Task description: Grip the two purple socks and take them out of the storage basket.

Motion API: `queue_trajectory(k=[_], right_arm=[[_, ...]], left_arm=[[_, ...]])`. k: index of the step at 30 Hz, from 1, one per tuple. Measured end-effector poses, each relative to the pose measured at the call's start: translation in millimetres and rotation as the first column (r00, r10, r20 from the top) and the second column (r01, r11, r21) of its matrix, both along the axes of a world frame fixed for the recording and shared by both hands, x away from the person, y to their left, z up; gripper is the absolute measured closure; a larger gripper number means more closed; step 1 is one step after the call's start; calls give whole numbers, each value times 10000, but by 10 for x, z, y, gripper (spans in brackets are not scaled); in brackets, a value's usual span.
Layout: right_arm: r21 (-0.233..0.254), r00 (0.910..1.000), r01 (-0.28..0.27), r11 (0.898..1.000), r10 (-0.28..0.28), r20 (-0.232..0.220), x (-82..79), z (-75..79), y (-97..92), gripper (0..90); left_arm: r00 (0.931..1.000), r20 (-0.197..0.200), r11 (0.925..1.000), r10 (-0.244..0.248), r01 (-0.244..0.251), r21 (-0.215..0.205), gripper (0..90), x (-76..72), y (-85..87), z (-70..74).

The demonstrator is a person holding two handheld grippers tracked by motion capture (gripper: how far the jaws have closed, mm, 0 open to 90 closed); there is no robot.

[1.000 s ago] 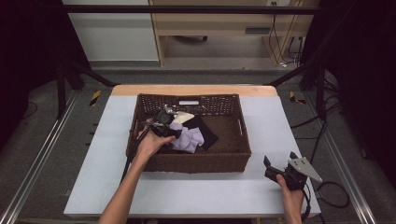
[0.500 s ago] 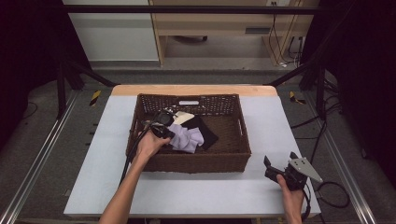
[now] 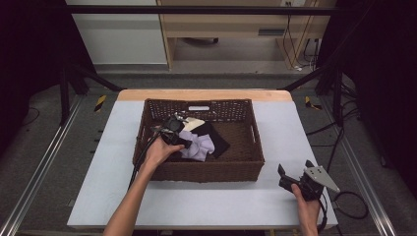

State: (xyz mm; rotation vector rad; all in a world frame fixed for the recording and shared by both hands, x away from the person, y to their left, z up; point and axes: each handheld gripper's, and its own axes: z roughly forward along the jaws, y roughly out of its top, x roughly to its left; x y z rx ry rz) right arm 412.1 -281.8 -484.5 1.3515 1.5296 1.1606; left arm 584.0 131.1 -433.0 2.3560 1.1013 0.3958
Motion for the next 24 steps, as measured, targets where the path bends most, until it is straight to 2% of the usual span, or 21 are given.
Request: queue_trajectory(k=[1, 2, 4, 5, 7, 8, 11, 12, 15, 18, 21, 22, 23, 24], right_arm=[[0, 10000, 0, 10000, 0, 0, 0, 0, 0, 28], [1, 10000, -4, 10000, 4, 1, 0, 0, 0, 28], [3, 10000, -19, 10000, 19, -3, 2, 0, -1, 27], [-8, 10000, -16, 10000, 16, -5, 3, 0, -2, 28], [2, 10000, -15, 10000, 15, 0, 2, 0, -2, 27], [18, 10000, 0, 10000, 0, -4, -1, 1, -1, 28], [2, 10000, 2, 10000, -2, 3, -1, 0, 0, 28], [-1, 10000, -2, 10000, 2, 7, -1, 0, 0, 28], [13, 10000, -22, 10000, 22, -8, 1, 0, 0, 28], [11, 10000, -3, 10000, 3, -1, 0, 0, -1, 28], [36, 10000, 10, 10000, -10, 28, -3, 0, -5, 28], [47, 10000, 8, 10000, -8, 24, -3, 0, -6, 28], [51, 10000, 5, 10000, -5, 19, -2, 0, -6, 28], [51, 10000, 5, 10000, -5, 19, -2, 0, -6, 28]], left_arm=[[9999, -142, 10000, 5, -4, 70, 377, 0, -1, -7], [9997, -252, 9998, 59, -55, 195, 423, 2, 1, -11], [9983, -553, 9993, 201, -182, 337, 543, 13, 14, -23], [9967, -772, 9992, 264, -239, 331, 632, 18, 21, -27], [9948, -987, 9995, 261, -242, 213, 739, 11, 24, -6], [9949, -969, 9995, 262, -244, 195, 779, 0, 26, 7], [9962, -818, 9995, 310, -302, 103, 853, -17, 49, 58], [9968, -667, 9986, 450, -468, -261, 860, -34, 75, 102], [9968, -520, 9969, 613, -637, -463, 867, -54, 98, 144], [9979, -55, 9953, 653, -655, -710, 870, -85, 100, 200], [9970, 378, 9897, 681, -628, -1287, 872, -126, 135, 258], [9959, 513, 9852, 745, -656, -1587, 873, -139, 157, 284], [9951, 658, 9825, 736, -611, -1758, 873, -147, 175, 306], [9951, 658, 9825, 736, -611, -1758, 873, -147, 175, 306]])
